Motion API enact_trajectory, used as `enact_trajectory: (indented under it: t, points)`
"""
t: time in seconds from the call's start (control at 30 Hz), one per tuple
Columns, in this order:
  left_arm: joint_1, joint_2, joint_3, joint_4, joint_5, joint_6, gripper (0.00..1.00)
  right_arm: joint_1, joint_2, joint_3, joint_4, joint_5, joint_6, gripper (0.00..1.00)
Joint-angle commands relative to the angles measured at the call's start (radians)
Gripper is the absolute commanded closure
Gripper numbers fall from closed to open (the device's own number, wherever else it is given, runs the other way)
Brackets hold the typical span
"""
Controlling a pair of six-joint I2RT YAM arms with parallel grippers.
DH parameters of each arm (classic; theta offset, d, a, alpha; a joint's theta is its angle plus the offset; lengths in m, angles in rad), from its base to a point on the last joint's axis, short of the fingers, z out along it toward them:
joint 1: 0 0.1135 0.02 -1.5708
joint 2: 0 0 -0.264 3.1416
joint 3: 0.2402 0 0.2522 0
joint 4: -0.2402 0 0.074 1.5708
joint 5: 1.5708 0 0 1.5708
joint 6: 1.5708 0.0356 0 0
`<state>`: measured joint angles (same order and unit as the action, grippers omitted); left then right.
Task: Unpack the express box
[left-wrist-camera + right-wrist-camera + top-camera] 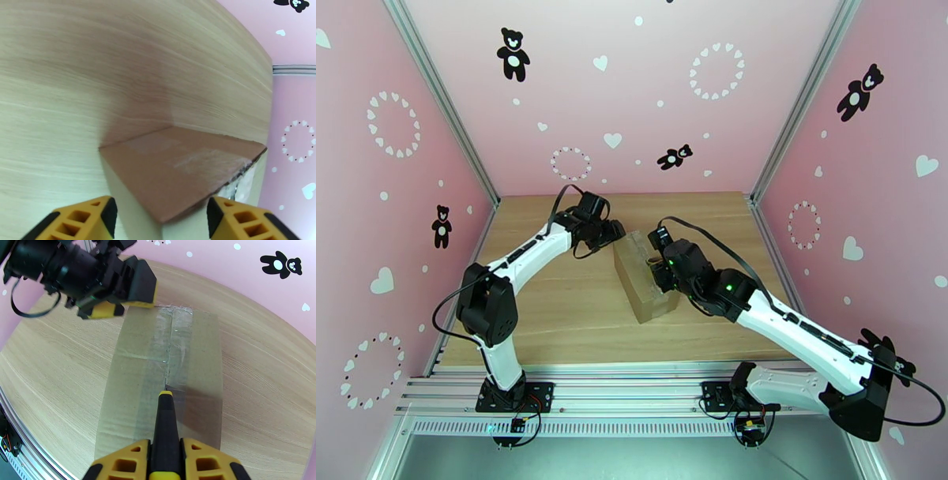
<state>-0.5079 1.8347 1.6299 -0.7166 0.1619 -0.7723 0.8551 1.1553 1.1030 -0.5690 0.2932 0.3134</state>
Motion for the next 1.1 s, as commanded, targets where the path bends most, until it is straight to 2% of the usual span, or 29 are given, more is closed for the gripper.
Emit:
enact_trajectory:
  t: [0.0, 0.23, 0.57, 0.7, 1.07]
  points:
    - [-0.014, 0.004, 0.090, -0.102, -0.014, 0.113, 0.33, -0.002, -0.020, 0.004, -0.056, -0.023, -0.013, 1.00]
    - [-0.030, 0.082, 0.216, -0.130, 0.117, 0.266, 0.32, 0.002, -0.015, 0.017, -0.057, -0.025, -0.019, 1.00]
    - [-0.069, 0.239, 0.408, -0.285, -0.001, 0.514, 0.31, 0.012, -0.004, 0.033, -0.062, -0.014, -0.019, 1.00]
    - [-0.069, 0.252, 0.408, -0.271, 0.012, 0.549, 0.31, 0.015, -0.003, 0.037, -0.064, -0.011, -0.019, 1.00]
    - [-0.069, 0.320, 0.416, -0.307, -0.073, 0.513, 0.32, 0.043, 0.006, 0.056, -0.091, 0.020, -0.016, 1.00]
